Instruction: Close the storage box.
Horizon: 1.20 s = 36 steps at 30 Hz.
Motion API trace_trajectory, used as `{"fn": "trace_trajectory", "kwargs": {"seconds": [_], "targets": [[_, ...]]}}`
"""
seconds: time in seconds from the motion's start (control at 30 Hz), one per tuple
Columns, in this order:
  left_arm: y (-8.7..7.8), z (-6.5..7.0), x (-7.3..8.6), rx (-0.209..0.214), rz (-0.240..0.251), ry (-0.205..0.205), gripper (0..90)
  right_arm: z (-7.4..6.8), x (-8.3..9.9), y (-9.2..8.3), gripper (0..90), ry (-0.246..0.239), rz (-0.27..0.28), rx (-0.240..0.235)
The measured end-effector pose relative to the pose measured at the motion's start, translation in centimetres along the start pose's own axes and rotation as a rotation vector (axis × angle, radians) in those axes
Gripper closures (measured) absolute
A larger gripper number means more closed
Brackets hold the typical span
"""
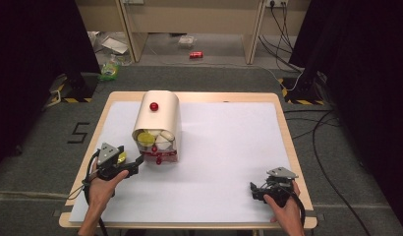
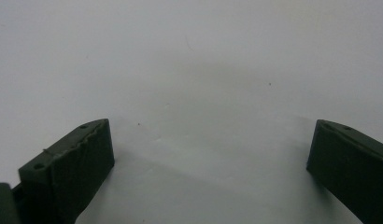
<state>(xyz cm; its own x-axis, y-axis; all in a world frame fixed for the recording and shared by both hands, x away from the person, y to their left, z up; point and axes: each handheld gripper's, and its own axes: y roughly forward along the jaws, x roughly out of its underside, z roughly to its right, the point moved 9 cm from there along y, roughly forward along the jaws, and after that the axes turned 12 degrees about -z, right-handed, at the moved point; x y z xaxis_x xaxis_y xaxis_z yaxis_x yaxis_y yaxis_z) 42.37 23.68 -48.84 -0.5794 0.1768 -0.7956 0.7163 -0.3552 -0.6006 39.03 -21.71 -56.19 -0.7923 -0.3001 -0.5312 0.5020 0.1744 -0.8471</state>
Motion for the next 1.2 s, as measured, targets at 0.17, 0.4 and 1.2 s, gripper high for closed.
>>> {"fn": "trace_trajectory", "kwargs": {"seconds": [0.17, 0.4, 1.2], "targets": [[-0.4, -0.4, 0.4, 0.000, -0.003, -0.004, 15.1, 0.0, 0.0, 0.0, 0.8, 0.000, 0.000, 0.000], [-0.9, -0.9, 1.3, -0.005, -0.011, -0.002, 15.1, 0.0, 0.0, 0.0, 0.8, 0.000, 0.000, 0.000], [-1.9, -0.2, 3.4, 0.025, -0.032, 0.020, 15.1, 0.0, 0.0, 0.0, 1.0, 0.002, 0.003, 0.002]]}}
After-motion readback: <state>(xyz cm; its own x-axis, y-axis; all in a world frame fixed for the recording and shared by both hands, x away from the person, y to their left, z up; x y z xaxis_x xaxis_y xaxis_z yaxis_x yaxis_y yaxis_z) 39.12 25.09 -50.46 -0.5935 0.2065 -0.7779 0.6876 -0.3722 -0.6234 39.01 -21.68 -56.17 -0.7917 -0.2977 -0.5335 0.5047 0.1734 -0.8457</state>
